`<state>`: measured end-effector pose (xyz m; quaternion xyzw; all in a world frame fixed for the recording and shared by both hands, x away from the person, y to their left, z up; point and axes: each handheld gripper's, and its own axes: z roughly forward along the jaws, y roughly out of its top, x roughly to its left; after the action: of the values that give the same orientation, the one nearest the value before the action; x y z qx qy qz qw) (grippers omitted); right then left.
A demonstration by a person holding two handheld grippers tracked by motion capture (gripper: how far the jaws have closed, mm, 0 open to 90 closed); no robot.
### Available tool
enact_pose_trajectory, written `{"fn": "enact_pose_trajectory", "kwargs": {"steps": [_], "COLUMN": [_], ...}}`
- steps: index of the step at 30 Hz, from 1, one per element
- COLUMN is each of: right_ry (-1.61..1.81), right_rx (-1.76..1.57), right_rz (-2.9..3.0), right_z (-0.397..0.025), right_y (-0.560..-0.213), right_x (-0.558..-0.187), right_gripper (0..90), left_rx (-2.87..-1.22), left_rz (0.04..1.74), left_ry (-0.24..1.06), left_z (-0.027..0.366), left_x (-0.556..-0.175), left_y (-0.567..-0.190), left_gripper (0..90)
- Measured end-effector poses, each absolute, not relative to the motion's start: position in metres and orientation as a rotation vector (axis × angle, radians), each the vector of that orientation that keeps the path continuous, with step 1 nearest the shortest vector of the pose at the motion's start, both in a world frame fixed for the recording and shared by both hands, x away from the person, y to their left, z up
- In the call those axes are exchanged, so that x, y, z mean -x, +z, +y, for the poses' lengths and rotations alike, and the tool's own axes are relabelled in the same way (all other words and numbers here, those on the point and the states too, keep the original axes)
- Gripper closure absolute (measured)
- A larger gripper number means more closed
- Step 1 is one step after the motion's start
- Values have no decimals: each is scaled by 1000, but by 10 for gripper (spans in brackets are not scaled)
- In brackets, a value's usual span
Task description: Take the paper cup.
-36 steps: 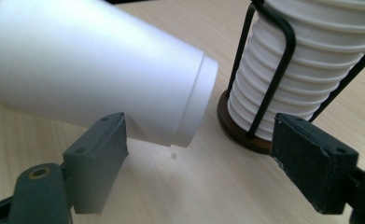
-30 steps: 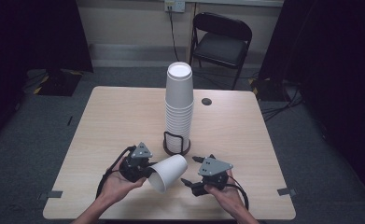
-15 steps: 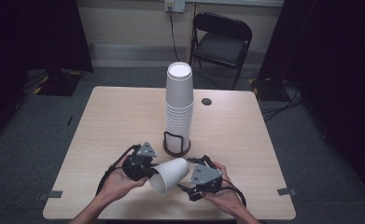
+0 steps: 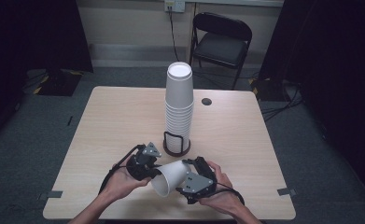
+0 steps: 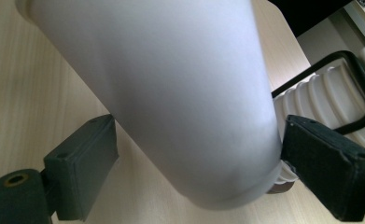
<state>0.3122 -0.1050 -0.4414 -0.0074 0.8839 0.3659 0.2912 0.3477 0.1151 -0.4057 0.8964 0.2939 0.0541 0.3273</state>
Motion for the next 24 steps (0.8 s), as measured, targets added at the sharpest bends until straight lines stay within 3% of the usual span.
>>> {"fn": "enact_pose_trajectory", "kwargs": {"steps": [24], "right_ry": [926], "right_rx": [155], "right_rz": [2245], "right_z": [-78], "right_y": [-448], "right_x": [-301], "right_gripper": [76], "left_rx": [-2360], "left_rz": [783], "left_ry": [43], "left_z": [97], "left_x": [-359], "left_y": [-404], "left_gripper": [867]}}
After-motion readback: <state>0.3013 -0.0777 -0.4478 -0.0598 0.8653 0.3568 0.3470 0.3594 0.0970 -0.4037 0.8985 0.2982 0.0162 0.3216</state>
